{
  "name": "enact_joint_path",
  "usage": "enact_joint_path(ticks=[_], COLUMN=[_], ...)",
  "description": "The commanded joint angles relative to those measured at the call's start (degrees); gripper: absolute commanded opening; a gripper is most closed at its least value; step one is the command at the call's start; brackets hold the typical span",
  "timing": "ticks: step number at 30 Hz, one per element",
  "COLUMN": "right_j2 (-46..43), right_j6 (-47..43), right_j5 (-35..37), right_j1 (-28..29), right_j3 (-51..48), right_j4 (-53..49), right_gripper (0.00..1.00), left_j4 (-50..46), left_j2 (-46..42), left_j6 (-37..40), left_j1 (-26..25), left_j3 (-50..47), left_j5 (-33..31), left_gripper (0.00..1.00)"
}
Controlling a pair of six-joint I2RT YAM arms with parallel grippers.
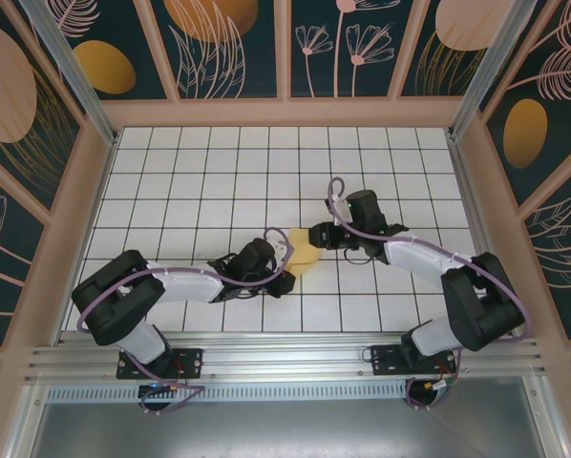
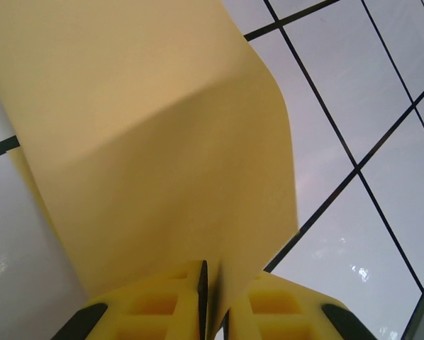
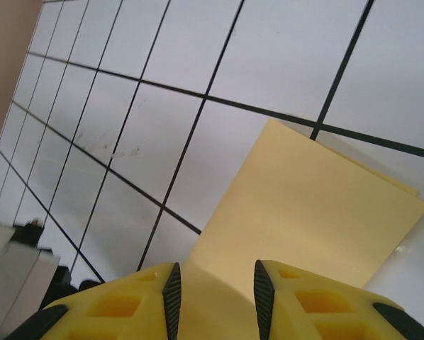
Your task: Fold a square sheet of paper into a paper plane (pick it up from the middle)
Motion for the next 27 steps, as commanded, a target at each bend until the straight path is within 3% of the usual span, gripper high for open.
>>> enact_joint_path(ticks=[1,8,11,17,27], right_j2=[-1.9,-5.1,-4.6,1.5,7.0], right_j6=[-11.4,-39.1,-46.4,-54.4,-58.2], right_j5=[-5.1,-7.2,-7.3,-6.5,-5.5], right_j1=[0.5,2.1,2.0,4.3,5.2], right_j3=[-3.5,-2.4,-1.5,0.7,4.1], right_j4=[4.7,-7.1,-11.1,-15.1,-14.8], right_gripper=[0.37,0.38,0.39,0.42,0.37], left_j4=[2.3,1.9,1.6,1.4,1.3], left_j2=[0.1,0.4,0.2,1.0,1.4], left_j6=[1.2,2.3,2.9,3.6,4.2], left_j1=[0.6,1.6,2.2,2.8,3.0], left_j3=[-0.7,-0.2,-0.3,0.6,1.1], left_j5=[3.2,5.2,5.7,7.1,7.7], left_gripper=[0.17,0.17,0.17,0.18,0.18])
